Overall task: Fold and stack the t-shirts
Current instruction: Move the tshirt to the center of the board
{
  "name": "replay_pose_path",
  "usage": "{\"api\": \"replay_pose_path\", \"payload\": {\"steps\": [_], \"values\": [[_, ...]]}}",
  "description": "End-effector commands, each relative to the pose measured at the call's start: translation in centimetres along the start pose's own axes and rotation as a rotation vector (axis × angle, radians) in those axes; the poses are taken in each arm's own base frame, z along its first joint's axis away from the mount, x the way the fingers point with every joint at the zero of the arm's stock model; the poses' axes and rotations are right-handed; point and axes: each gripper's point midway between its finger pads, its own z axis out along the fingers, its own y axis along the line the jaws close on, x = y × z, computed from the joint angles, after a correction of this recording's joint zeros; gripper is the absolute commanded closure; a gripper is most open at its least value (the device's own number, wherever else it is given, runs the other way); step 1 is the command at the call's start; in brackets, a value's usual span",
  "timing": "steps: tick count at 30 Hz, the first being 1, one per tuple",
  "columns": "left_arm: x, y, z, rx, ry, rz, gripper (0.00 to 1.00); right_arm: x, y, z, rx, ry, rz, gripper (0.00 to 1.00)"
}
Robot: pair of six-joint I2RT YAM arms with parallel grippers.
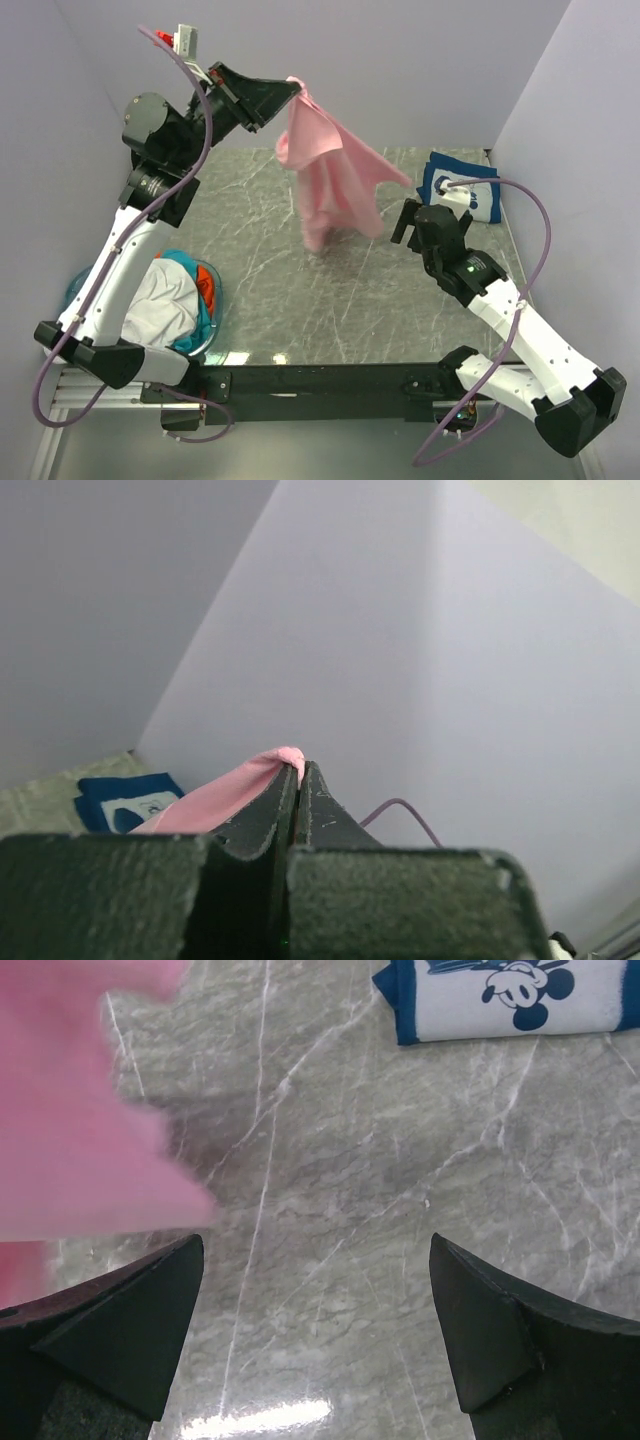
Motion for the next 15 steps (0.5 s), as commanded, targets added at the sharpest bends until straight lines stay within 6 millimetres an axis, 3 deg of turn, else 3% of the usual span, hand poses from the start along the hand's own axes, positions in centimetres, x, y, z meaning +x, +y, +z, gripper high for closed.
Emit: {"api": "replay_pose_path", "payload": {"steps": [1,3,4,6,7,9,12,15], "values": [[0.3,-1.8,0.1,0.098,0.011,-0.038,0.99,-0.8,-1.5,-0.3,0.054,-0.046,0.047,0.0],[3.9,2.7,0.1,-0.025,0.082,-0.081,0.95,-0.8,-1.9,-0.3,0.073,-0.049,0.052,0.0],[7.5,6.6,-0.7,-0.149,0.168,-0.139,0.86,-0.8,-2.1,-0.4,0.077,-0.049,0.057,0.0],[11.6,12.5,-2.4,-0.371,0.248,-0.159,0.73,-0.5,-2.4,-0.3,0.084,-0.038,0.062,0.01],[14.6,15.6,-4.0,-0.476,0.316,-0.181,0.56,-0.3,-2.5,-0.3,0.088,-0.034,0.066,0.0],[19.6,21.1,-7.7,-0.705,0.448,-0.197,0.45,0.2,-2.8,-0.1,0.09,-0.023,0.074,0.0],[25.7,25.7,-13.1,-0.909,0.623,-0.228,0.37,0.6,-3.1,-0.1,0.081,-0.013,0.094,0.0],[29.1,27.8,-16.7,-1.014,0.726,-0.226,0.34,1.2,-3.4,0.0,0.078,0.002,0.111,0.0]]}}
